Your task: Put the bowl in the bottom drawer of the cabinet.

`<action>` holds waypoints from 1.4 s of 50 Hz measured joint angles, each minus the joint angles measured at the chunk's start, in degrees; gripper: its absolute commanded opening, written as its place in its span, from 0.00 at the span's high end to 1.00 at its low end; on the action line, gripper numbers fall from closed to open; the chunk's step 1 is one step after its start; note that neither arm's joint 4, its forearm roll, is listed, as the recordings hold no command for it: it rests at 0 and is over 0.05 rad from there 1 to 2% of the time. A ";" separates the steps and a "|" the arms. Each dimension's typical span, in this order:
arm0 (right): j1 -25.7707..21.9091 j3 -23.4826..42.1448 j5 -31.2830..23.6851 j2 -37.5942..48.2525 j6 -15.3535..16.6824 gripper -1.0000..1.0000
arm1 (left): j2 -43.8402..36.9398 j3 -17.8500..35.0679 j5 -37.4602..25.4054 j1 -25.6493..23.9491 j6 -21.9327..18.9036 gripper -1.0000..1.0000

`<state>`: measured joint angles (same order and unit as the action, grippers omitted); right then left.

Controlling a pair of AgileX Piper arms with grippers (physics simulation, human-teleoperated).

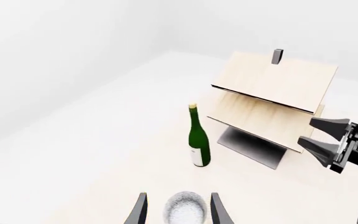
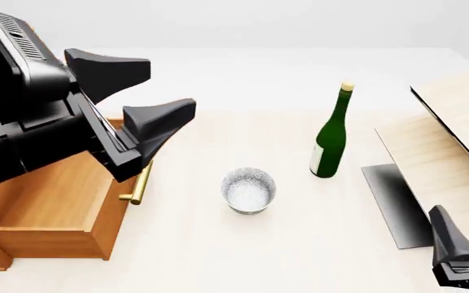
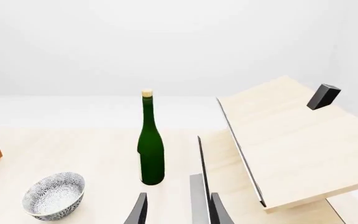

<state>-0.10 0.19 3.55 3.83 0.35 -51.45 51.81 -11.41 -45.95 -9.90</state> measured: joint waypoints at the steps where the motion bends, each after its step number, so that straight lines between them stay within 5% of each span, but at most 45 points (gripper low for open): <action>1: 0.00 0.00 0.00 0.00 0.00 0.00 | -0.51 0.32 -0.06 -0.04 0.06 0.00; 35: 0.00 0.00 0.00 -0.01 0.00 0.00 | -18.83 13.73 -8.26 -1.76 0.83 0.00; 70: 0.00 0.00 0.00 0.00 0.00 0.00 | -30.63 21.34 -12.85 -2.47 0.91 0.00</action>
<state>-0.10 0.19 3.55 3.83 0.35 -82.09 73.15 -24.26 -48.42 -8.98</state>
